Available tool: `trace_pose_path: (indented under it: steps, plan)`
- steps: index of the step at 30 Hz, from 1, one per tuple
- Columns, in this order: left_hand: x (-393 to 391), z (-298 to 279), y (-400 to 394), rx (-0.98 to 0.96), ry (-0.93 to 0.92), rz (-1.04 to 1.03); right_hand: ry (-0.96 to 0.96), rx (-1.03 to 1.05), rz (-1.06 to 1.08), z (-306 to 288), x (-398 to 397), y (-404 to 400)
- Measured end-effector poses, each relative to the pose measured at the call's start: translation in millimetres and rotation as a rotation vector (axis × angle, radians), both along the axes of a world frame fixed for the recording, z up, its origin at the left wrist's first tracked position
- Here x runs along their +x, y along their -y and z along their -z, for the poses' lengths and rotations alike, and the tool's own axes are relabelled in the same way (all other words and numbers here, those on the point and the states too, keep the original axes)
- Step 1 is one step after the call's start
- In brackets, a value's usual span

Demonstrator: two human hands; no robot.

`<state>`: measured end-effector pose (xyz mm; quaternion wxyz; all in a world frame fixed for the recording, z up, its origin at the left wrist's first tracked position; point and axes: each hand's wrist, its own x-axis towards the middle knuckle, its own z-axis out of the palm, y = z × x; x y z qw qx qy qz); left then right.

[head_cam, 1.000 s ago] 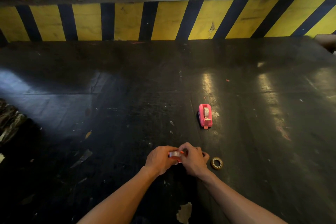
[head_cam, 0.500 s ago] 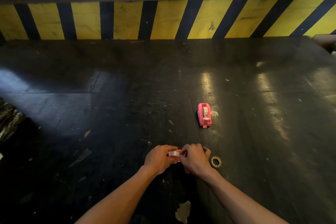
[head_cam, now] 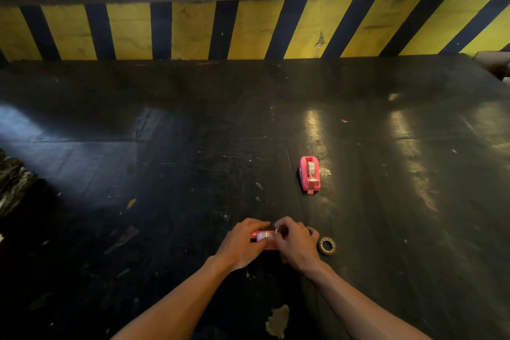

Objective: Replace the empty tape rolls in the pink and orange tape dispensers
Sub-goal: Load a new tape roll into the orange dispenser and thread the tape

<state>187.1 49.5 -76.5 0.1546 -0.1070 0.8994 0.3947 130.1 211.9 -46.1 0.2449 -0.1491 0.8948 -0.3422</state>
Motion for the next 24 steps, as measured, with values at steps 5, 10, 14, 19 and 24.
trace_pose_path:
  steps: [5,10,14,19,24]
  plan:
    - [4.9,2.0,-1.3,0.012,-0.049,0.01,0.128,-0.062,0.074,-1.2,-1.1,-3.6]
    - [2.8,7.9,-6.0,0.008,-0.11,-0.008,0.205,-0.092,0.105,-4.5,1.4,-8.7]
    - [-6.7,6.5,-10.6,-0.003,-0.111,-0.032,0.152,-0.104,0.095,9.2,2.0,-12.6]
    - [-13.4,6.6,-9.5,0.001,-0.066,-0.024,0.199,-0.171,0.097,2.6,4.5,-12.1]
    - [-13.6,6.5,-9.4,0.053,-0.054,-0.059,0.236,-0.2,0.129,1.0,2.6,-14.1]
